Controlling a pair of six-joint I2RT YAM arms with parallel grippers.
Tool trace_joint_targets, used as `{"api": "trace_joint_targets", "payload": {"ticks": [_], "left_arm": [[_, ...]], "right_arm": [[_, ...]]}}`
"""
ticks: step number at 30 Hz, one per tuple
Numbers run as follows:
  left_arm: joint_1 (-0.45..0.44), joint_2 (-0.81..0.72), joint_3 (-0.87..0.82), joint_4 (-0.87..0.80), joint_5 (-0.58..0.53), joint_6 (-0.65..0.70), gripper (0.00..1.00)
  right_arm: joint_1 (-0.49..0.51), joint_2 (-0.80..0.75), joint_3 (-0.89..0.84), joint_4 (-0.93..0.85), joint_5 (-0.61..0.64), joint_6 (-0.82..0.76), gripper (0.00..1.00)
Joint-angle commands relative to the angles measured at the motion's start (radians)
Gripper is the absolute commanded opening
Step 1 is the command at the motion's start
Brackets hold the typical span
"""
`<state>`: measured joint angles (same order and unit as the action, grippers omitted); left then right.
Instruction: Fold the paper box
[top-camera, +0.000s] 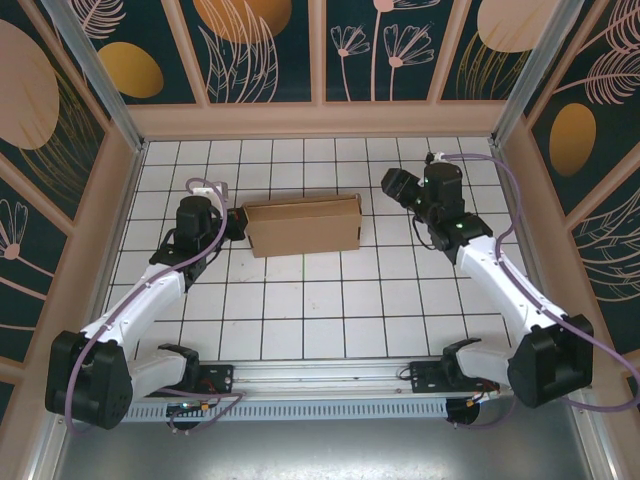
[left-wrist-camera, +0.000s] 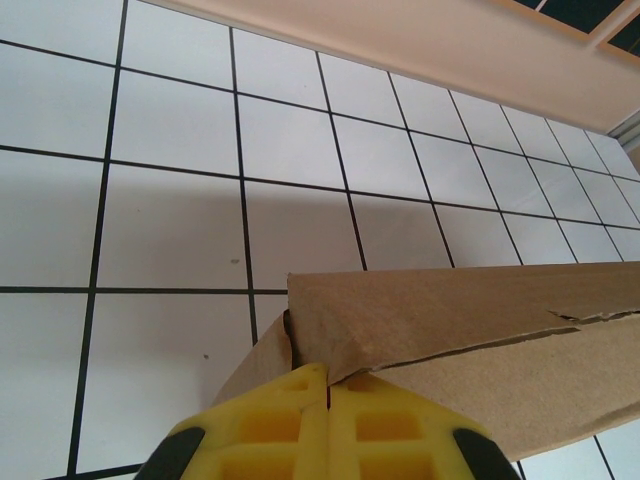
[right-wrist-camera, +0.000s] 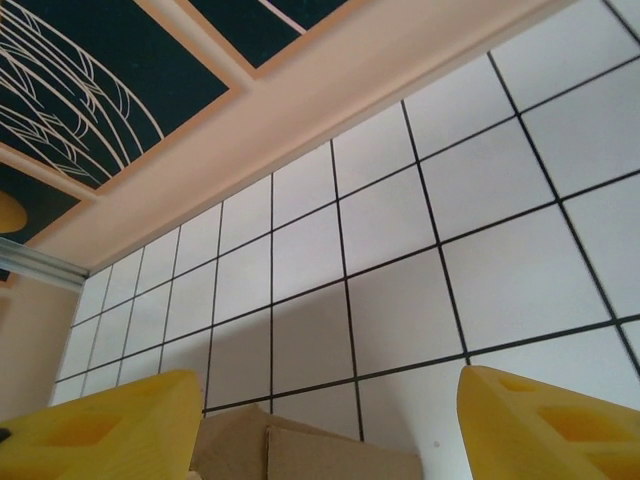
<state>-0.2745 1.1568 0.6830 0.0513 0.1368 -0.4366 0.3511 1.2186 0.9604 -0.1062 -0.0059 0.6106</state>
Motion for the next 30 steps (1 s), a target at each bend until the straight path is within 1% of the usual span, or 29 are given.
{"api": "trace_joint_targets", "payload": {"ticks": [1,5,9,14,20,24,27,28,30], "left_arm": [[-0.004,0.036,-0.016,-0.168,-0.02,0.014,0.04],[-0.004,0.038,-0.001,-0.175,-0.026,0.026,0.04],[-0.004,0.046,0.017,-0.188,-0.034,0.041,0.04],[-0.003,0.05,0.027,-0.195,-0.036,0.048,0.04],[-0.004,0.052,0.027,-0.188,-0.031,0.05,0.04],[-0.004,0.05,0.029,-0.182,-0.027,0.049,0.04],[-0.004,0.044,0.026,-0.177,-0.026,0.048,0.04],[-0.004,0.043,0.025,-0.176,-0.025,0.047,0.05],[-0.005,0.038,0.018,-0.173,-0.022,0.038,0.07]], "right_arm": [[-0.003,0.027,0.026,0.039,-0.083,0.058,0.69],[0.007,0.074,0.046,0.081,-0.161,0.068,0.68],[0.041,0.129,0.099,0.079,-0.157,0.072,0.67],[0.073,0.196,0.149,0.077,-0.161,0.075,0.57],[0.11,0.236,0.153,0.083,-0.149,0.058,0.53],[0.135,0.248,0.136,0.082,-0.106,0.026,0.46],[0.153,0.243,0.099,0.088,-0.075,0.004,0.38],[0.16,0.241,0.085,0.092,-0.068,-0.002,0.37],[0.177,0.232,0.051,0.098,-0.049,-0.012,0.32]]}}
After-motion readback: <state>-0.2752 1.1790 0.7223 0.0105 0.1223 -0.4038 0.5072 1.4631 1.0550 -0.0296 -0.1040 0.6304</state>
